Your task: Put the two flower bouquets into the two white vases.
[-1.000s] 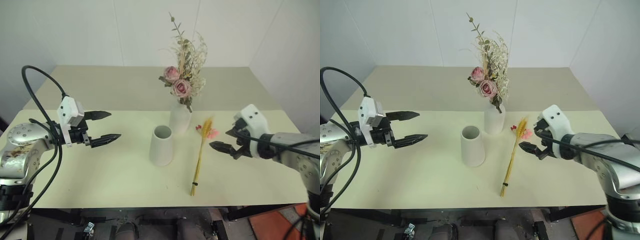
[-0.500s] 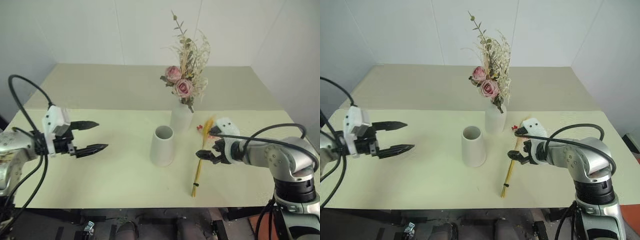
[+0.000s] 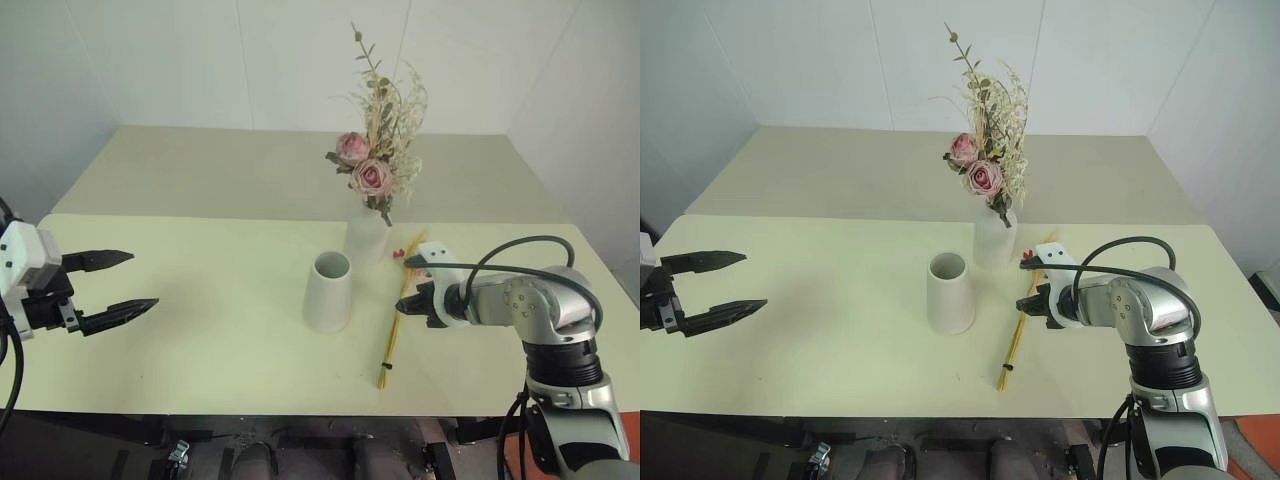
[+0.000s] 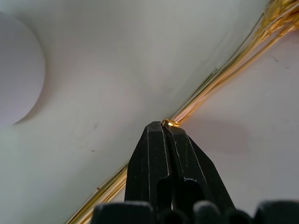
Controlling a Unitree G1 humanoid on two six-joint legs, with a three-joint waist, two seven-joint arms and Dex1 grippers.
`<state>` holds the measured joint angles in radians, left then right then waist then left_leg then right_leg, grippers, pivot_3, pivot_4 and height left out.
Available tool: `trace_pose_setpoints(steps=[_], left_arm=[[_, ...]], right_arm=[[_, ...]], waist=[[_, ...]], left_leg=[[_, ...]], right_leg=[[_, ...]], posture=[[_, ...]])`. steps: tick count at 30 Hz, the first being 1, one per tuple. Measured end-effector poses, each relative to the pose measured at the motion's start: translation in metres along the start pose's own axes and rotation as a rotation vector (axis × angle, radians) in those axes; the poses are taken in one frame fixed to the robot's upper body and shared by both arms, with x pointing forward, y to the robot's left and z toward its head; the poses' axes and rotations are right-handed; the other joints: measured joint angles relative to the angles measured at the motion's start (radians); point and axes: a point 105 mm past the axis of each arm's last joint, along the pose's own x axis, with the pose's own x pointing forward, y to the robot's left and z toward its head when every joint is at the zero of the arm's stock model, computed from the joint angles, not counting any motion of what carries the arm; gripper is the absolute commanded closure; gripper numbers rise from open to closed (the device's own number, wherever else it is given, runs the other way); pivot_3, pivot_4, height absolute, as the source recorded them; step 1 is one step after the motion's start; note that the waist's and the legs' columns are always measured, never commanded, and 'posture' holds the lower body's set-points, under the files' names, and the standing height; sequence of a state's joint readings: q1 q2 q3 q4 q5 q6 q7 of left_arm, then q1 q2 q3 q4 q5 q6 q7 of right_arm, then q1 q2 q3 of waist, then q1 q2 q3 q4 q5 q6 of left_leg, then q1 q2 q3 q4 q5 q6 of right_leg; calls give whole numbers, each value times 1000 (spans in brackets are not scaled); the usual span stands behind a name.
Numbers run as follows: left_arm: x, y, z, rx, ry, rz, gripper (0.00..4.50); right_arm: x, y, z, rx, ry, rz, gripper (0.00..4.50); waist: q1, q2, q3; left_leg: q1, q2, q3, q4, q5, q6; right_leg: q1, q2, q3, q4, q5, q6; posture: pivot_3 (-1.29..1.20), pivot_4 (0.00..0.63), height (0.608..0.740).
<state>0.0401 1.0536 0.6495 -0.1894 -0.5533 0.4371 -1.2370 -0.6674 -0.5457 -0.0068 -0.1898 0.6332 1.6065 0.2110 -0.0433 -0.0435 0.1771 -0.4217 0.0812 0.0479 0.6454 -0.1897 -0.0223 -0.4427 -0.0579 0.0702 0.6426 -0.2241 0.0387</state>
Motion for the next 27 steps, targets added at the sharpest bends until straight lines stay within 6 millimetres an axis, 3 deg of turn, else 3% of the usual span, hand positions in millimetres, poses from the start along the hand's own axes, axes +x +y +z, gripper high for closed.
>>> trace_pose_setpoints(steps=[10,16,27], left_arm=[[2,3,0,0,-12,19,0],[12,9,4,7,-39,-2,0],[23,15,5,22,-48,-32,0]], right_arm=[[-20,-35,3,63,-54,-145,4480],[-44,-44,3,-7,-103,-222,4480],[-64,-42,8,-37,-190,-236,4480]], waist=[[0,0,0],[0,0,0],[-2,0,0]], left_leg=[[0,0,0,0,0,0],[0,0,0,0,0,0],[0,0,0,0,0,0]], right_leg=[[-1,0,0,0,0,0],[-1,0,0,0,0,0],[-1,0,0,0,0,1]], posture=[[0,150,740],[0,150,740],[0,150,740]])
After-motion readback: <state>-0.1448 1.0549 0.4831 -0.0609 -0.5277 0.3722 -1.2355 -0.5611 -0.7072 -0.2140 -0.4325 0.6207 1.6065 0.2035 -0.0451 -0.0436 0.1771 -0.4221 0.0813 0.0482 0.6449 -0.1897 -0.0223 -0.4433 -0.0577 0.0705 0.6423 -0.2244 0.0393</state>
